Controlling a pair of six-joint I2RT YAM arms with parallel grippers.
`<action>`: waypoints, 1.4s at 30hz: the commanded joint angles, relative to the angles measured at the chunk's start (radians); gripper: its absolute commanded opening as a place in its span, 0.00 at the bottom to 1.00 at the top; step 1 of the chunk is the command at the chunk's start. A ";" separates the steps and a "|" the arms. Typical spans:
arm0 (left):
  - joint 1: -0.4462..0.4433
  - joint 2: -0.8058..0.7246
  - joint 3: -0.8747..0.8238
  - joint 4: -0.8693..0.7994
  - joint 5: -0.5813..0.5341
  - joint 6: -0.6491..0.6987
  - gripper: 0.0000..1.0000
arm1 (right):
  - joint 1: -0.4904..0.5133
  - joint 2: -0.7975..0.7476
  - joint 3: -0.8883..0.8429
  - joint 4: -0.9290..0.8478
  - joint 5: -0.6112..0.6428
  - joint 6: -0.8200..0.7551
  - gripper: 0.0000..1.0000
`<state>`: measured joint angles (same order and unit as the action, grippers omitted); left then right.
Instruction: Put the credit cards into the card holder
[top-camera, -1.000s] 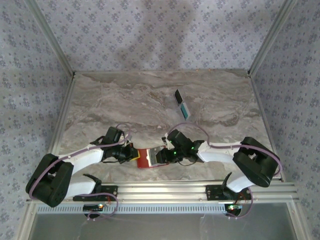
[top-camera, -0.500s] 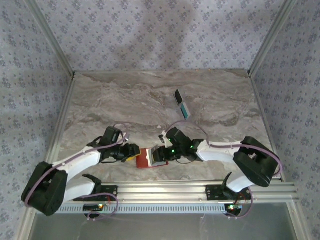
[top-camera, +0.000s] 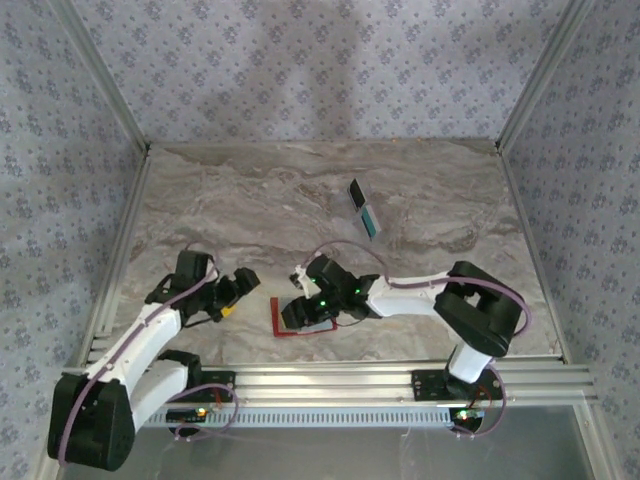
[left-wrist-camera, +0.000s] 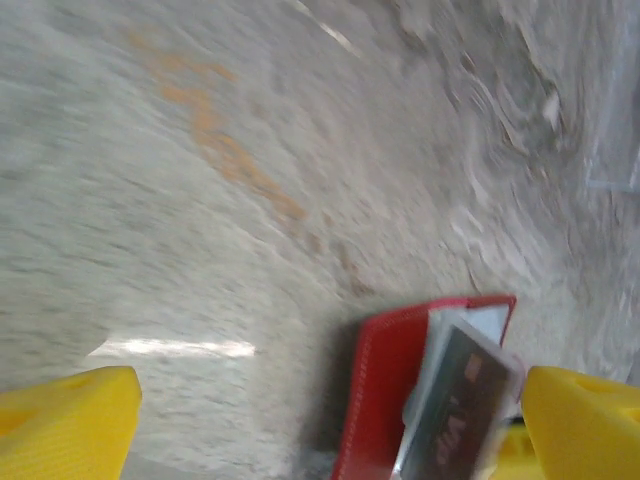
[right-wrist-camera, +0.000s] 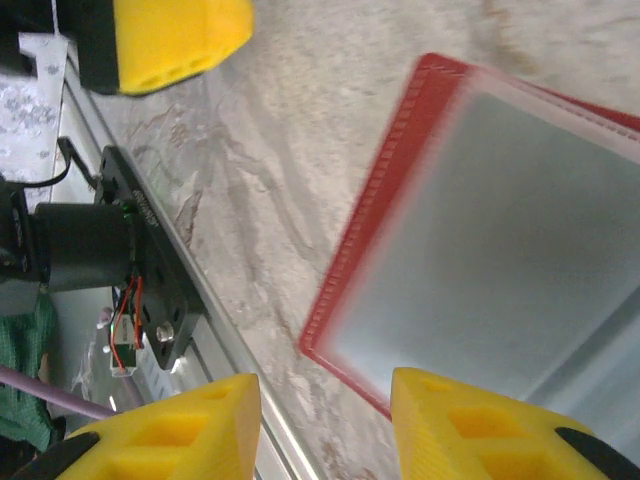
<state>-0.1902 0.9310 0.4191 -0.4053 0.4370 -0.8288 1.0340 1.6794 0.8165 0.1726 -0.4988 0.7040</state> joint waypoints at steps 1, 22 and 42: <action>0.048 -0.006 0.086 -0.089 0.041 0.070 0.97 | 0.014 -0.006 0.051 -0.030 -0.027 -0.055 0.42; 0.042 -0.019 0.169 -0.116 -0.381 0.235 0.99 | -0.336 -0.296 0.384 -0.716 0.727 -0.691 0.99; -0.029 0.106 -0.030 0.481 -0.421 0.398 0.99 | -0.642 0.116 0.685 -1.014 0.558 -0.682 1.00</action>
<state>-0.2119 1.0279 0.4004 -0.0101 -0.0124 -0.4480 0.3859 1.7641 1.4601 -0.7891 0.0135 0.0456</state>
